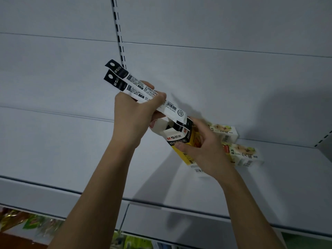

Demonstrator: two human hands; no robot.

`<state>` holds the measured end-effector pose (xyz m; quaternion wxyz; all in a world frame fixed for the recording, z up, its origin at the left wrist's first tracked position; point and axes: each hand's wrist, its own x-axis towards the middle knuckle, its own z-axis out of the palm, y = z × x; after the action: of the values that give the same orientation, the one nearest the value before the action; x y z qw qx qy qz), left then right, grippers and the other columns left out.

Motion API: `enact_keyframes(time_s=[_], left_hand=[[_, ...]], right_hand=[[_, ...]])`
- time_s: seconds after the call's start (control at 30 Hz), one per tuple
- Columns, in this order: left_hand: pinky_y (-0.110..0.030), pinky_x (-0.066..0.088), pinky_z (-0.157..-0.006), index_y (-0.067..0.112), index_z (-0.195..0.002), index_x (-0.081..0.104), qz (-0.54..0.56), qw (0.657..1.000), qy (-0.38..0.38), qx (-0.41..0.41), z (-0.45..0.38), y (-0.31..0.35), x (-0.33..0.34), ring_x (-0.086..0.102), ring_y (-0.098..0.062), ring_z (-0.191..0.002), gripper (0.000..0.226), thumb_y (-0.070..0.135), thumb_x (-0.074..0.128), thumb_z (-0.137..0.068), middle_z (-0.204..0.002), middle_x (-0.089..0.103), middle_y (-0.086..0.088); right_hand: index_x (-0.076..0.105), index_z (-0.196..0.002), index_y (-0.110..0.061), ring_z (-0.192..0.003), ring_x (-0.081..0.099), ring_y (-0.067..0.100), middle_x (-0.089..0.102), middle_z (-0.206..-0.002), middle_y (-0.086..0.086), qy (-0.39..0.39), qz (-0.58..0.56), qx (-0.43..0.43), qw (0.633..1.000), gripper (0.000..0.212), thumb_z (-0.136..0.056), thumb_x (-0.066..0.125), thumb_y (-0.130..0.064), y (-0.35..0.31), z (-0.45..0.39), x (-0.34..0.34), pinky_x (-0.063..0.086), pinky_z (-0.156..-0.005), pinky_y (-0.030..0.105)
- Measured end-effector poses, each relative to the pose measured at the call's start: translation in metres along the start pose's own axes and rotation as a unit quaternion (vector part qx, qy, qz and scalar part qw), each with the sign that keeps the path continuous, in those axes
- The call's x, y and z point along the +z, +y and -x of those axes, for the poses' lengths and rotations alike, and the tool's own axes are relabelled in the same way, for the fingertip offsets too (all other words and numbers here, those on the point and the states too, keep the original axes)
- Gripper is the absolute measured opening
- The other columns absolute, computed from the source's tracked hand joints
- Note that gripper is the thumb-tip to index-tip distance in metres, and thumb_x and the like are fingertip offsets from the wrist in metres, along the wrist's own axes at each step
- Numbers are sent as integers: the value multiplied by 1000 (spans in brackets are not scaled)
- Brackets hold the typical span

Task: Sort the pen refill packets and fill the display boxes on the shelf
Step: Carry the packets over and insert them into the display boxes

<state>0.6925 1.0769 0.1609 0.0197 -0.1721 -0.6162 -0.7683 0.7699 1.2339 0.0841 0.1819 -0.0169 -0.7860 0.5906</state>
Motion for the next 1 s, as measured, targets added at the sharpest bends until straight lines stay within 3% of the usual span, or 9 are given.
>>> enact_keyframes(time_s=[0.17,0.3,0.5,0.73,0.9,1.0], left_hand=[[-26,57,-57,-10,-102,60,0,1000,16,-23,2,1,-4,75,-25,-77,22,-3,72,-84,-87,71,-20],[-27,58,-58,-8,-102,60,8,999,25,-44,-3,-1,-7,75,-27,-76,23,-3,72,-84,-81,70,-15],[-31,60,-59,-14,-101,60,-23,999,33,-26,-6,-5,-4,75,-25,-75,25,-3,73,-83,-88,71,-22],[-32,59,-58,0,-83,64,-55,998,23,-4,-2,-8,7,75,-21,-73,11,0,75,-83,-77,74,-8],[-37,62,-62,19,-86,65,-183,983,3,-8,5,-21,20,74,-13,-72,21,15,83,-77,-85,73,2],[-37,63,-64,16,-94,68,-219,975,3,-39,6,-26,22,73,-12,-73,29,21,87,-73,-88,74,2]], right_hand=[[57,-125,-40,-118,58,6,61,-124,-10,-2,0,-5,1000,61,-79,80,-7,0,1,0,50,-101,41],[57,-127,-38,-118,57,6,60,-125,-11,-3,-4,-3,1000,61,-79,79,-7,0,1,-1,50,-101,38],[57,-129,-33,-118,57,4,59,-125,-11,0,-5,-4,1000,61,-79,79,-7,0,-1,-1,50,-102,36],[57,-126,-37,-117,58,8,62,-125,-7,12,-8,-9,1000,61,-78,80,-8,1,-3,0,51,-100,40],[57,-119,-43,-110,59,0,61,-120,-11,8,-11,-19,1000,57,-79,79,-8,-4,-3,3,52,-91,21],[58,-118,-41,-107,61,-1,62,-119,-7,3,-22,-22,1000,55,-79,79,-7,-5,-5,8,51,-86,15]])
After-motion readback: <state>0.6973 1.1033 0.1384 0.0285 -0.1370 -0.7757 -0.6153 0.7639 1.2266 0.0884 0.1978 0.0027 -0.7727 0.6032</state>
